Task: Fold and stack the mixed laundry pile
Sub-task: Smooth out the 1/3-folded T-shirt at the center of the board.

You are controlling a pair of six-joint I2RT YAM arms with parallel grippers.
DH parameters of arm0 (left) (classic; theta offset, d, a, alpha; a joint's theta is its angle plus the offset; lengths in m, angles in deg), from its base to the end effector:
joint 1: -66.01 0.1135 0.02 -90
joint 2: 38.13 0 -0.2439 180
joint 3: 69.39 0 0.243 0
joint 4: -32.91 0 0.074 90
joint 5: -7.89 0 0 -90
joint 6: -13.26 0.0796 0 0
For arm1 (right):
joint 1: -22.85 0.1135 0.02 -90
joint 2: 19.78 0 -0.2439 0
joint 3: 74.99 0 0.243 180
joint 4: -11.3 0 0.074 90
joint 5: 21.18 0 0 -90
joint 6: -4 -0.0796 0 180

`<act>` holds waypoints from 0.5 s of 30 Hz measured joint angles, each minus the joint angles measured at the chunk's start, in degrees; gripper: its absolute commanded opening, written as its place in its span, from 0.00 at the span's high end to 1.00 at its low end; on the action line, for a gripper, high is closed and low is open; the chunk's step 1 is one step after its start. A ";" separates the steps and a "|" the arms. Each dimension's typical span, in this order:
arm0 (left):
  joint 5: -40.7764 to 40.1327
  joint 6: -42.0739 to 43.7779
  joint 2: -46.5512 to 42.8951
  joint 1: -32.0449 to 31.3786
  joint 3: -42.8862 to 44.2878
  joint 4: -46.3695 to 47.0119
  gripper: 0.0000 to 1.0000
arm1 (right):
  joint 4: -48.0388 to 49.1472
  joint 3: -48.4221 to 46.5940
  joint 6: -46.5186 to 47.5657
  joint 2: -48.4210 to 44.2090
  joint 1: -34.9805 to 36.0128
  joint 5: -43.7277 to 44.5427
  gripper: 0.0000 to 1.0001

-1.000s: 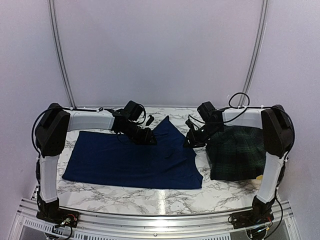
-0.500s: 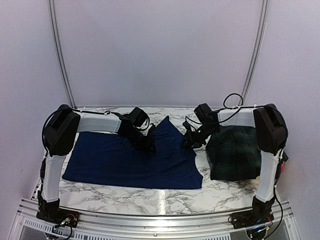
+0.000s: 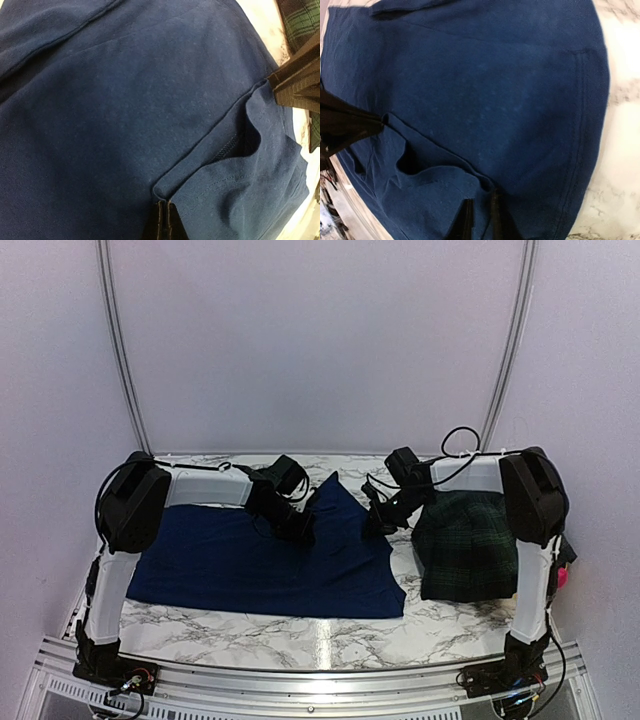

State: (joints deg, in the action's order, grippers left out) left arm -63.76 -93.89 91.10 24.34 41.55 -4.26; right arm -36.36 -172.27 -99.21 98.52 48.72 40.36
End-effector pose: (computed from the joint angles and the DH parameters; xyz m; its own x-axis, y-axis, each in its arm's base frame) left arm 0.3492 -0.3443 0.1030 -0.8133 0.3492 -0.4653 0.5489 0.7256 -0.4150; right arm 0.3567 0.2151 0.1070 -0.9393 -0.2322 -0.2525 -0.3337 0.7894 0.5153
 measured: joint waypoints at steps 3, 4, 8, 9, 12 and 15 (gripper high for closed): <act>-1.03 -0.04 0.00 0.11 -0.02 -0.11 1.00 | -0.09 -0.83 -0.02 0.00 0.00 -0.04 1.00; -1.49 -0.04 -0.07 0.15 -0.11 -0.11 1.00 | -0.04 -0.98 0.00 0.00 0.00 -0.04 1.00; -3.41 -0.26 -1.49 0.55 -1.77 -0.04 1.00 | -0.09 -1.51 0.00 0.00 0.00 0.00 1.00; -3.74 -0.37 -2.05 0.70 -2.54 0.13 1.00 | -0.04 -1.57 0.00 0.00 0.00 0.02 1.00; -4.52 -0.83 -4.04 1.33 -4.79 0.50 1.00 | -0.07 -1.73 0.00 0.00 0.00 0.07 1.00; -5.18 -1.60 -4.79 2.03 -5.81 1.16 0.92 | -0.04 -1.73 -0.04 0.00 0.00 0.50 1.00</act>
State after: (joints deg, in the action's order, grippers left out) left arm -68.94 -95.48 86.31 26.37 35.74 -3.10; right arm -36.41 -174.00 -99.25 98.52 48.72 40.86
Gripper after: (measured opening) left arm 0.008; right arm 0.001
